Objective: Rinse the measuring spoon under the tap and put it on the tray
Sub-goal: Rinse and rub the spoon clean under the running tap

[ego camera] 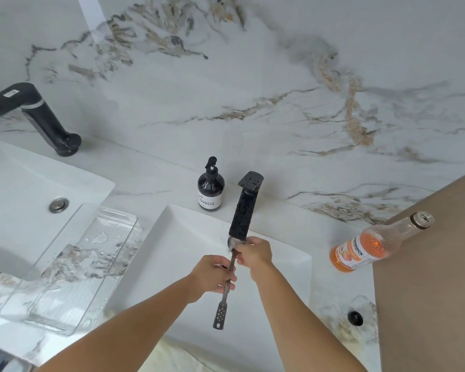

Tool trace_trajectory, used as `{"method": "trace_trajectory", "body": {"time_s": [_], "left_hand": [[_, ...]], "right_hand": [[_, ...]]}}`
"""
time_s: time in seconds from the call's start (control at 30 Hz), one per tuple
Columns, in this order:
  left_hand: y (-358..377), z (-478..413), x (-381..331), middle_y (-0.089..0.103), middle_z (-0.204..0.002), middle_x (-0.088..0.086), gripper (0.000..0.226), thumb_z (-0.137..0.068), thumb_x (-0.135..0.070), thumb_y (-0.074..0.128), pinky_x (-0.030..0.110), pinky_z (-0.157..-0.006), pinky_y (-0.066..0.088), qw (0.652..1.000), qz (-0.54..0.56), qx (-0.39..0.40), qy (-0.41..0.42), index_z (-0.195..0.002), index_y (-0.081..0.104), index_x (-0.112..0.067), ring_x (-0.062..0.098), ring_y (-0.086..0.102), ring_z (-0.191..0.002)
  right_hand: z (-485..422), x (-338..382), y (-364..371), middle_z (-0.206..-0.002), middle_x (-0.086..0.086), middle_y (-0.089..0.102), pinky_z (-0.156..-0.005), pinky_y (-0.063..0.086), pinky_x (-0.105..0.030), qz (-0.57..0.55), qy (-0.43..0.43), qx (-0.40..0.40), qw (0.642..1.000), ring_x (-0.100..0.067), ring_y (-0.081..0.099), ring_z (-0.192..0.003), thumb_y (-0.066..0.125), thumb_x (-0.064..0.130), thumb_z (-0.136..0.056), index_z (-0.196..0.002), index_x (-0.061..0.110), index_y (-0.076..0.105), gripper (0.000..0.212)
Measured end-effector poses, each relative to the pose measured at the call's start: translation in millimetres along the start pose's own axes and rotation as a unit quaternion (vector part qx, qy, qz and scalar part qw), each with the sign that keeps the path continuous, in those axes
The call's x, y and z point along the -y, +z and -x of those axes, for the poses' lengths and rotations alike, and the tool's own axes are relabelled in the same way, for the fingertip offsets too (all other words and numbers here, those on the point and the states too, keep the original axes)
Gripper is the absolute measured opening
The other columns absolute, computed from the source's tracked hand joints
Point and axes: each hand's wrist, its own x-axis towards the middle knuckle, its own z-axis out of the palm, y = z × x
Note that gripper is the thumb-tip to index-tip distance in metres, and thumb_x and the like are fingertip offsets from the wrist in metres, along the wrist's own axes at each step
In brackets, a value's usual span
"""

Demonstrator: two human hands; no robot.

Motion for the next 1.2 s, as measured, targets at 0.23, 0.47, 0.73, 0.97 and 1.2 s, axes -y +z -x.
{"method": "trace_trajectory", "body": {"time_s": [0.23, 0.47, 0.73, 0.97, 1.2], "left_hand": [[3, -6, -18, 0.07, -0.088, 0.017, 0.049, -0.097, -0.05, 0.046, 0.043, -0.071, 0.062, 0.998, 0.061, 0.004, -0.023, -0.097, 0.063, -0.004, 0.036, 0.074, -0.078], [17, -14, -24, 0.07, -0.098, 0.016, 0.028, -0.101, -0.026, 0.04, 0.052, -0.076, 0.062, 0.999, 0.04, 0.007, -0.02, -0.112, 0.054, -0.005, 0.038, 0.076, -0.081], [13, -32, -31, 0.073, -0.09, 0.023, 0.026, -0.095, -0.025, 0.055, 0.054, -0.077, 0.061, 0.987, 0.033, -0.158, -0.01, -0.097, 0.065, -0.001, 0.036, 0.071, -0.076], [12, -31, -44, 0.057, -0.073, 0.012, 0.02, -0.099, -0.008, 0.042, 0.022, -0.042, 0.028, 0.995, -0.075, -0.032, 0.061, -0.084, 0.056, -0.008, 0.013, 0.036, -0.042], [25, -30, -24, 0.061, -0.082, 0.009, 0.022, -0.1, -0.004, 0.04, 0.029, -0.059, 0.035, 0.984, 0.148, -0.046, 0.088, -0.088, 0.059, -0.006, 0.02, 0.046, -0.069]], "right_hand": [[3, -1, 12, -0.079, -0.011, 0.076, -0.077, 0.06, -0.043, 0.018, -0.02, 0.044, 0.999, -0.024, 0.068, -0.07, 0.064, 0.009, -0.078, -0.072, 0.015, 0.073, 0.013], [9, -9, -10, -0.096, -0.007, 0.073, -0.077, 0.053, -0.034, -0.129, 0.0, 0.207, 0.97, -0.025, 0.065, -0.083, 0.055, 0.003, -0.093, -0.103, 0.008, 0.073, 0.021], [27, -41, -13, -0.079, -0.005, 0.064, -0.056, 0.048, -0.027, 0.093, -0.024, 0.12, 0.988, -0.02, 0.055, -0.056, 0.042, 0.03, -0.1, -0.112, 0.027, 0.062, 0.023], [10, -23, -51, -0.052, 0.005, 0.039, -0.045, 0.028, -0.026, 0.36, -0.188, 0.085, 0.91, -0.016, 0.034, -0.047, 0.046, 0.054, -0.094, -0.055, 0.019, 0.037, 0.054], [30, -51, -20, -0.047, 0.006, 0.022, -0.042, 0.012, -0.017, -0.018, 0.066, 0.204, 0.977, -0.011, 0.016, -0.038, 0.047, 0.059, -0.093, -0.048, 0.022, 0.038, 0.059]]}}
